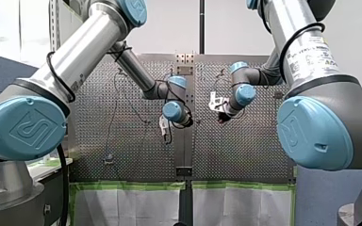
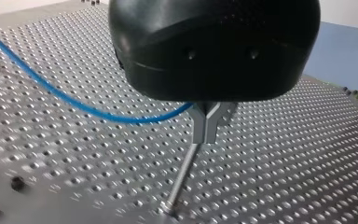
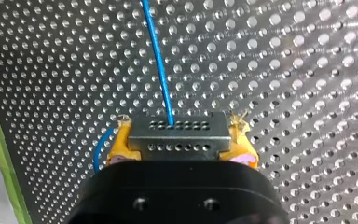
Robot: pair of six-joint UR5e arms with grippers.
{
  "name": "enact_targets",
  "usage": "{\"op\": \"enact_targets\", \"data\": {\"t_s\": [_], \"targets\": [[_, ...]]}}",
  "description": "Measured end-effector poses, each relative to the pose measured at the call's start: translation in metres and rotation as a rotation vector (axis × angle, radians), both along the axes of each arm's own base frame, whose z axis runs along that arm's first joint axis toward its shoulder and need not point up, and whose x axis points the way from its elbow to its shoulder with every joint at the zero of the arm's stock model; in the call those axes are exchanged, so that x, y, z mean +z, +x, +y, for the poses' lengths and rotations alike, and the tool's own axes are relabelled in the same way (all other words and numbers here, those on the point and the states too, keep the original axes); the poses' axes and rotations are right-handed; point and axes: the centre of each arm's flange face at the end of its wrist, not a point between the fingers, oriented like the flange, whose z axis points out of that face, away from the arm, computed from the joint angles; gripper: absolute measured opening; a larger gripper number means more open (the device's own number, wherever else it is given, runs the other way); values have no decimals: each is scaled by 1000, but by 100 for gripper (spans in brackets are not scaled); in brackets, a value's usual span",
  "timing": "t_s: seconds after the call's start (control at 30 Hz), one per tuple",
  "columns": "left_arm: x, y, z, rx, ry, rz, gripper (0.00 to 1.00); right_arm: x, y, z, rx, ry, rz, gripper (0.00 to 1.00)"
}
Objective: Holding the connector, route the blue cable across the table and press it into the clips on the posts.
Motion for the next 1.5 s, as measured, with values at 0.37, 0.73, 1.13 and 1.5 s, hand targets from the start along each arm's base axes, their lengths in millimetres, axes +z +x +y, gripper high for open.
{"op": "enact_targets", "data": {"t_s": [0.37, 0.73, 1.13, 1.5], "targets": [[-21, 6, 1, 3, 21, 25, 0, -3, -10, -8, -20, 4, 0, 0], [-1, 40, 13, 29, -12, -26, 0, -3, -24, -20, -49, -4, -4, 0], [1, 46, 18, 8, -1, -20, 11, 11, -30, -37, -48, -39, -11, 0], [1, 25, 5, -25, 62, 26, 100, 14, -23, -40, 16, -86, -14, 0]]}}
